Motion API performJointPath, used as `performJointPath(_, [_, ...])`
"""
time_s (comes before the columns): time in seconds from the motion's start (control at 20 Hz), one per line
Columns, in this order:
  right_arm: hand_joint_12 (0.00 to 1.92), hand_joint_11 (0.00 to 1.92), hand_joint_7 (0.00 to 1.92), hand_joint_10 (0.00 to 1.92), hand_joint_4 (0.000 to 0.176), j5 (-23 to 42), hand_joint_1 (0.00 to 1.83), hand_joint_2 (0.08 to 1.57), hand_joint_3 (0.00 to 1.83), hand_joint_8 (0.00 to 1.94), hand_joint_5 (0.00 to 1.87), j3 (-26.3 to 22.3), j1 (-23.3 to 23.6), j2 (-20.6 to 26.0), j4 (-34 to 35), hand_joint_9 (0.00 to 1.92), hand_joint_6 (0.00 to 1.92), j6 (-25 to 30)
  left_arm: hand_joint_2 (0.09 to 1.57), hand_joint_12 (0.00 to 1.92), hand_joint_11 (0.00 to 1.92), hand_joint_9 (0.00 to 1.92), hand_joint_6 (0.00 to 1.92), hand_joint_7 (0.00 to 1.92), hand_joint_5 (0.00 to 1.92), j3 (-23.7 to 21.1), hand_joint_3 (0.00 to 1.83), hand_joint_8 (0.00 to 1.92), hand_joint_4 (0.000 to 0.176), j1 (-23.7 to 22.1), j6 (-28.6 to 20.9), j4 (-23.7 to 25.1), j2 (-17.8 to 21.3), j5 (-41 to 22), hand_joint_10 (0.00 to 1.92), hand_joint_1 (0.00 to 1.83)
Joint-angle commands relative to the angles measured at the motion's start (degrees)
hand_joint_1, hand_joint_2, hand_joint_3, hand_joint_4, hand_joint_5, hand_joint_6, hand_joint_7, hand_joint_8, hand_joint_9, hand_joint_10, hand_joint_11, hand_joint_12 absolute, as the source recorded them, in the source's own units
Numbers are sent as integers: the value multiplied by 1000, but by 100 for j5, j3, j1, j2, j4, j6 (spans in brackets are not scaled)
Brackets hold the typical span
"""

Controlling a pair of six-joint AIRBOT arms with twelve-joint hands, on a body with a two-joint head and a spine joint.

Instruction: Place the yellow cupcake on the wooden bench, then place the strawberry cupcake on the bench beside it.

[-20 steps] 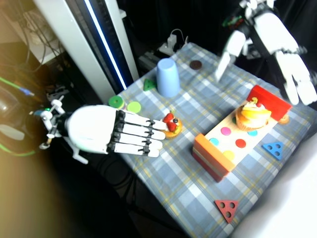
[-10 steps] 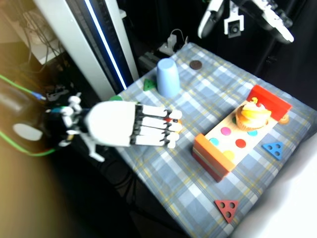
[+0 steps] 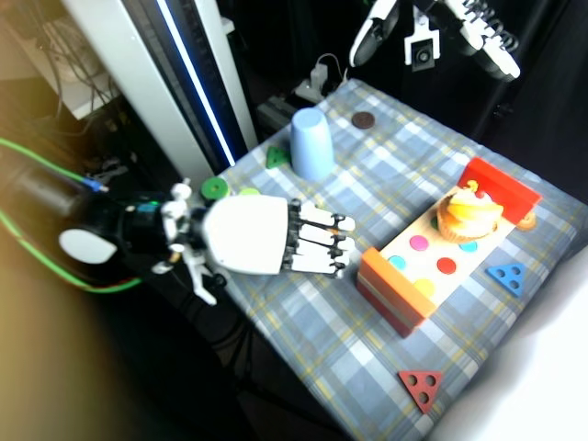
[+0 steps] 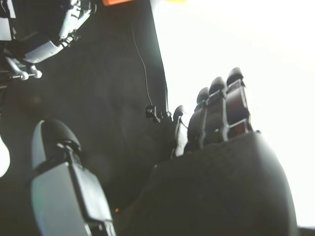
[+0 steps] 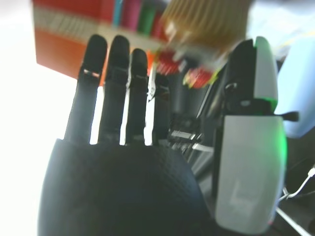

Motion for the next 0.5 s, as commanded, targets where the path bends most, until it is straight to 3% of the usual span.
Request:
performJointPath(0.0, [1009, 270, 681, 18, 35, 541, 1009, 937, 3, 5, 533, 47, 130, -30, 131, 752, 0, 16, 746, 0, 0, 0, 0, 0, 0, -2, 0, 0, 176, -27, -68, 46, 33, -771, 0, 724])
performJointPath(0.05, [1159, 357, 878, 91, 35, 486, 1035, 935, 0, 41, 621, 66, 143, -60, 100, 937, 6, 16, 747, 0, 0, 0, 0, 0, 0, -2, 0, 0, 176, -21, -68, 29, 37, -789, 0, 717])
performJointPath(0.1, [1381, 472, 1138, 483, 11, 447, 1060, 953, 1, 74, 775, 78, 148, -78, 78, 1028, 0, 16, 743, 0, 0, 0, 0, 0, 0, -2, 0, 0, 176, -18, -68, 23, 39, -802, 0, 736])
performJointPath(0.15, [1408, 465, 1248, 687, 0, 418, 1316, 981, 4, 419, 875, 84, 149, -89, 60, 1028, 0, 16, 746, 0, 0, 0, 0, 0, 0, -2, 0, 0, 176, -17, -68, 19, 39, -804, 0, 742])
performJointPath(0.2, [1760, 581, 1188, 1339, 0, 407, 1216, 1008, 2, 916, 1164, 85, 149, -95, 52, 987, 409, 16, 750, 0, 0, 16, 0, 0, 0, -2, 0, 0, 176, -14, -69, 14, 39, -804, 6, 725])
performJointPath(0.25, [1889, 772, 1069, 1805, 0, 406, 1191, 1034, 2, 1456, 1157, 85, 149, -98, 49, 1000, 620, 16, 753, 0, 0, 2, 0, 0, 0, -2, 0, 0, 176, 2, -69, -7, 39, -804, 0, 730])
performJointPath(0.3, [1915, 752, 1026, 1672, 0, 407, 1250, 1090, 3, 1258, 1062, 85, 150, -98, 49, 923, 645, 19, 755, 0, 0, 0, 0, 0, 0, -2, 0, 0, 176, 20, -69, -26, 39, -807, 0, 731])
performJointPath(0.4, [1876, 653, 1033, 1466, 0, 430, 1270, 1094, 0, 1186, 1083, 83, 178, -83, 39, 910, 554, 27, 760, 0, 0, 0, 0, 0, 0, -2, 2, 0, 176, 91, -69, -86, 39, -842, 0, 766])
performJointPath(0.45, [1912, 630, 1010, 1465, 0, 528, 1269, 1100, 0, 1224, 1081, 81, 183, -55, 8, 910, 539, 117, 760, 0, 0, 0, 0, 0, 0, -2, 1, 0, 176, 126, -79, -110, 39, -861, 0, 777])
